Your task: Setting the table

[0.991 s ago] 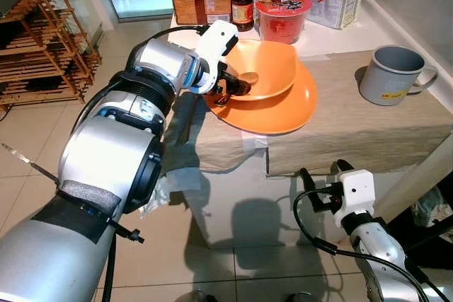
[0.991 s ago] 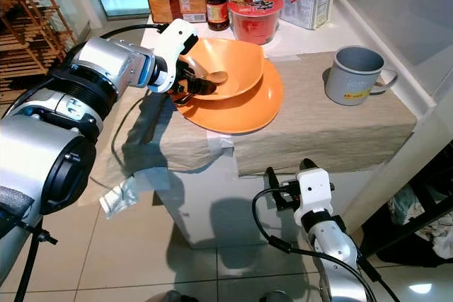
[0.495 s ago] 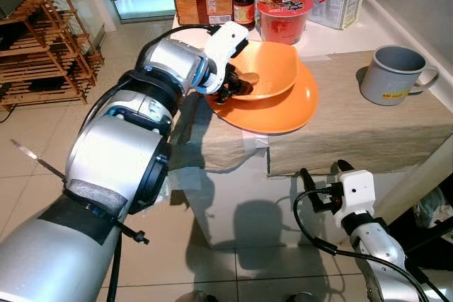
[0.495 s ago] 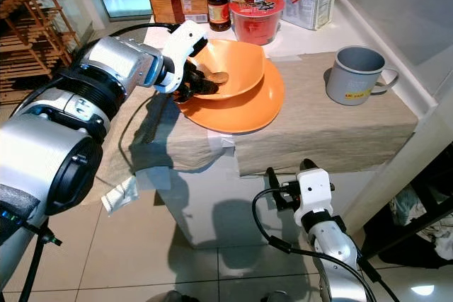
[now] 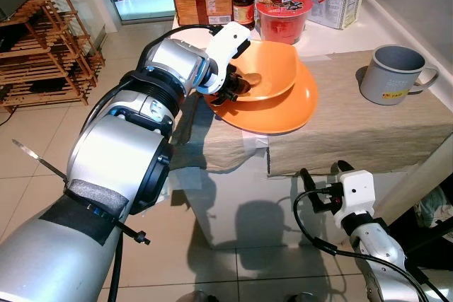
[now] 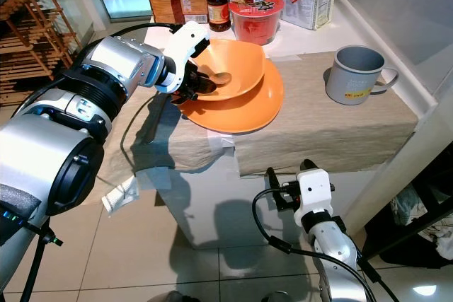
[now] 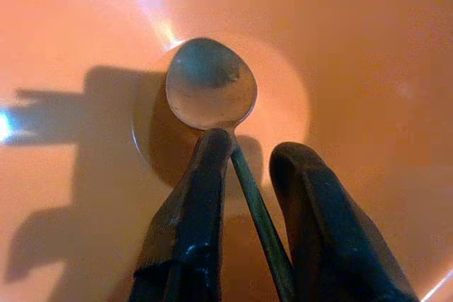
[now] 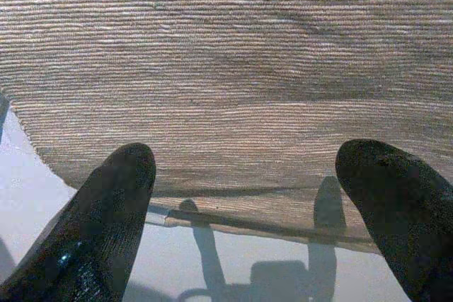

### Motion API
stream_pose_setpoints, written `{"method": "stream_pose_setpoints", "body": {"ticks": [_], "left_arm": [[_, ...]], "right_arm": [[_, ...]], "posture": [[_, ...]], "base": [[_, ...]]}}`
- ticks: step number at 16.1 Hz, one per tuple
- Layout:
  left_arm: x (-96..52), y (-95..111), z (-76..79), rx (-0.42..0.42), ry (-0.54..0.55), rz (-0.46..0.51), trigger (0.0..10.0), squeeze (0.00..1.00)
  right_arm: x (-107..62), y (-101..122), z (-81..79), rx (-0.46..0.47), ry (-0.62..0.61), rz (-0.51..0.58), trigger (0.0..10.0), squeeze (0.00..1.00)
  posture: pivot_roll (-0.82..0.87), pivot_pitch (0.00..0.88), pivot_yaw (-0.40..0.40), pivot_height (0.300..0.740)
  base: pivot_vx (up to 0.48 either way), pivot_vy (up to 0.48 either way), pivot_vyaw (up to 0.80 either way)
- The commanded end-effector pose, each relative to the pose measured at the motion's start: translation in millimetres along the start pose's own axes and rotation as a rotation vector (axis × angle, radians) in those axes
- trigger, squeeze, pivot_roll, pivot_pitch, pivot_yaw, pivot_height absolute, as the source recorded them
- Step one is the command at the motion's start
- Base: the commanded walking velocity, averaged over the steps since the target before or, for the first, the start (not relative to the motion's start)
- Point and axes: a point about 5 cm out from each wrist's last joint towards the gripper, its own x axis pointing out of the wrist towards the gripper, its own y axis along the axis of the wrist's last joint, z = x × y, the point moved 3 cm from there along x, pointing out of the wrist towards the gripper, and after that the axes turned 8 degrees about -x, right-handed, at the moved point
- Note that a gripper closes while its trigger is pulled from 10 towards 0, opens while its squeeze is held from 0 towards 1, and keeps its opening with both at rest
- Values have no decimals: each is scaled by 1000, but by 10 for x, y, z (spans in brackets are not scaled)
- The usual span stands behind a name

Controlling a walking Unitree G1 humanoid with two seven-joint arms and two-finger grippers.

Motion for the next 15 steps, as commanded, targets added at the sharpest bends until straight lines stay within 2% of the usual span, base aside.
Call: {"method": "stream_pose_setpoints", "body": {"ticks": [1, 5, 6, 8, 9, 10, 11, 12, 13, 14, 15], "left_arm": [[-91, 149, -42, 10, 23, 50, 0, 0], [-196, 404, -6, 24, 18, 152, 0, 0], [-253, 521, 32, 33, 0, 192, 0, 0], [-293, 588, 40, 32, -7, 221, 0, 0], [-374, 727, -6, 60, 44, 320, 3333, 0], [-409, 765, -32, 75, 65, 351, 10000, 0], [-450, 792, -68, 87, 85, 381, 10000, 259], [-658, 844, -289, 61, 196, 553, 10000, 1000], [-720, 844, -345, 40, 218, 597, 10000, 1000], [-846, 787, -456, 20, 277, 684, 10000, 1000], [-904, 688, -509, -3, 305, 720, 10000, 1000]], "right_arm": [[2, 30, -18, -5, 0, 6, 10000, 0], [0, 25, -15, -5, -2, 4, 10000, 0], [8, 25, -14, -5, 0, 3, 10000, 0], [14, 27, -16, -5, 2, 3, 10000, 0], [24, 32, -21, -5, 2, 4, 10000, 0], [25, 34, -22, -4, 1, 5, 10000, 0], [28, 37, -22, -4, 0, 5, 10000, 0], [18, 18, -13, -1, -5, 1, 10000, 0], [15, 10, -11, 0, -5, -1, 10000, 0], [20, -1, -2, 0, -6, -5, 10000, 0], [32, -1, 4, -1, -5, -4, 10000, 0]], "posture": [[-128, 32, 144, 740], [-125, 32, 140, 740], [-122, 30, 138, 740], [-121, 29, 137, 740], [-120, 30, 136, 740], [-120, 30, 136, 740], [-121, 31, 134, 740], [-112, 28, 130, 740], [-112, 28, 130, 740], [-103, 25, 118, 740], [-93, 21, 109, 740]], "base": [[0, 0, 0], [0, 0, 0], [0, 0, 0], [0, 0, 0], [0, 0, 0], [0, 0, 0], [0, 0, 0], [0, 0, 0], [0, 0, 0], [0, 0, 0], [0, 0, 0]]}}
